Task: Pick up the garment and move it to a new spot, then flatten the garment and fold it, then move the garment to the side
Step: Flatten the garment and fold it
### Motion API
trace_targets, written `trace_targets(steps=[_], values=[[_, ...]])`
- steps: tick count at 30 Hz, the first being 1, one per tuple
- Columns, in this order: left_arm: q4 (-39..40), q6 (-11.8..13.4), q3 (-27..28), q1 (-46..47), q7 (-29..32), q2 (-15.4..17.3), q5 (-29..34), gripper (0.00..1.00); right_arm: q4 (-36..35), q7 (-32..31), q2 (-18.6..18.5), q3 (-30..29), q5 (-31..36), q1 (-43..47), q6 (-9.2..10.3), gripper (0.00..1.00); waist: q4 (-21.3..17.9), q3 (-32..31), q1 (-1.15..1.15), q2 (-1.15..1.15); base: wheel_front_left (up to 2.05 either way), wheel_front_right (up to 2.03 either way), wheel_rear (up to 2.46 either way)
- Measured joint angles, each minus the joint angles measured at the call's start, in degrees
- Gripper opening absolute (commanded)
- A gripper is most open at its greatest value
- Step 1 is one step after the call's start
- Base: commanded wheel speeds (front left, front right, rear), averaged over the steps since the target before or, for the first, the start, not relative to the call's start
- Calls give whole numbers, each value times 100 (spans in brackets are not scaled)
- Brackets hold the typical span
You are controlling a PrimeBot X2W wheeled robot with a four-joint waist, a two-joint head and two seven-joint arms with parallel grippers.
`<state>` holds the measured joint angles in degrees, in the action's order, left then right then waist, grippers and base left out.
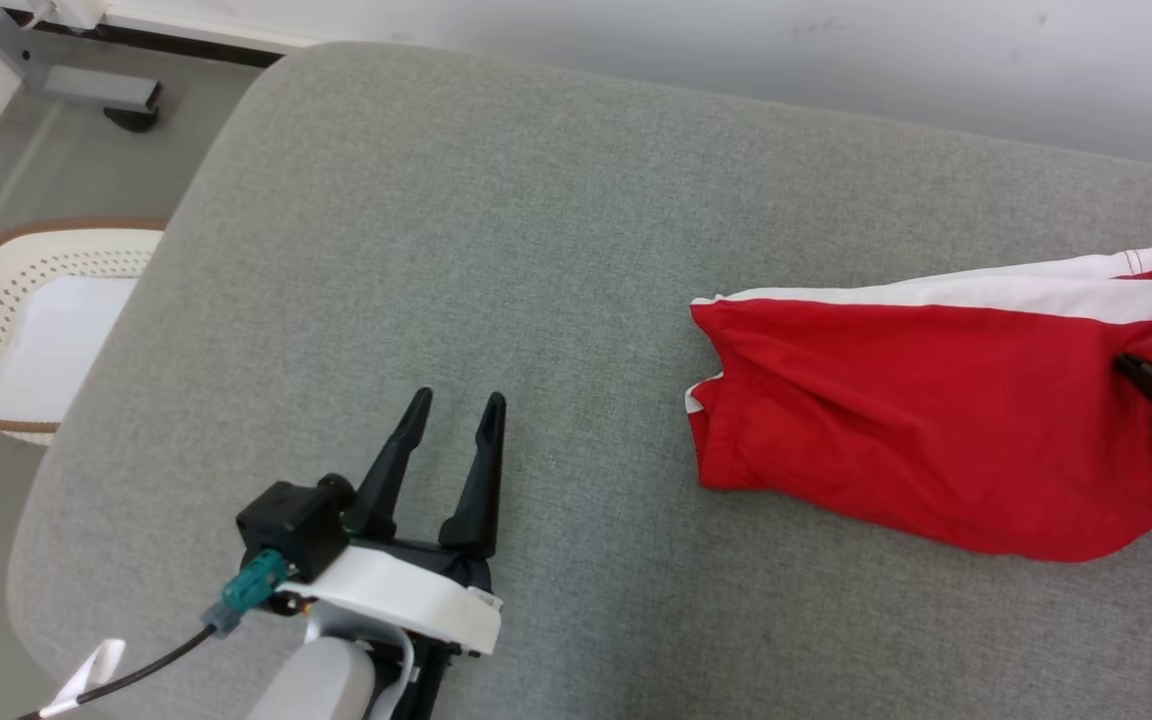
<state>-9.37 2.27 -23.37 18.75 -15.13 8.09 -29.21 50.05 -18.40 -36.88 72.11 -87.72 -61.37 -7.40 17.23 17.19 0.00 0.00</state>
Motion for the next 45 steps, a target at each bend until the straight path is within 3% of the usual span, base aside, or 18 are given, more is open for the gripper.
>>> trace_targets(steps=[11,19,24,33,43,45], values=[[-283,-333,604,-304,1,-285,463,100,-43,795,55,-145,7,229,-8,0,-407,-328,0,0,0,0,0],[-394,-457,767,-448,0,-410,706,100,-235,1254,-111,-286,-63,391,-7,0,-699,-578,0,0,0,0,0],[-490,-509,824,-570,0,-465,709,100,-537,1407,-18,-240,129,326,-7,0,-711,-722,0,0,0,0,0],[-653,-553,797,-704,0,-523,647,100,-910,1009,692,-5,547,126,-8,0,-425,-945,0,0,0,0,0],[-691,-474,650,-711,0,-527,391,100,-114,592,1826,89,809,318,-8,0,-73,-1067,0,0,0,0,0],[-690,-455,628,-711,0,-526,367,100,141,684,2039,91,893,318,-7,36,-79,-1073,0,0,0,0,0]])
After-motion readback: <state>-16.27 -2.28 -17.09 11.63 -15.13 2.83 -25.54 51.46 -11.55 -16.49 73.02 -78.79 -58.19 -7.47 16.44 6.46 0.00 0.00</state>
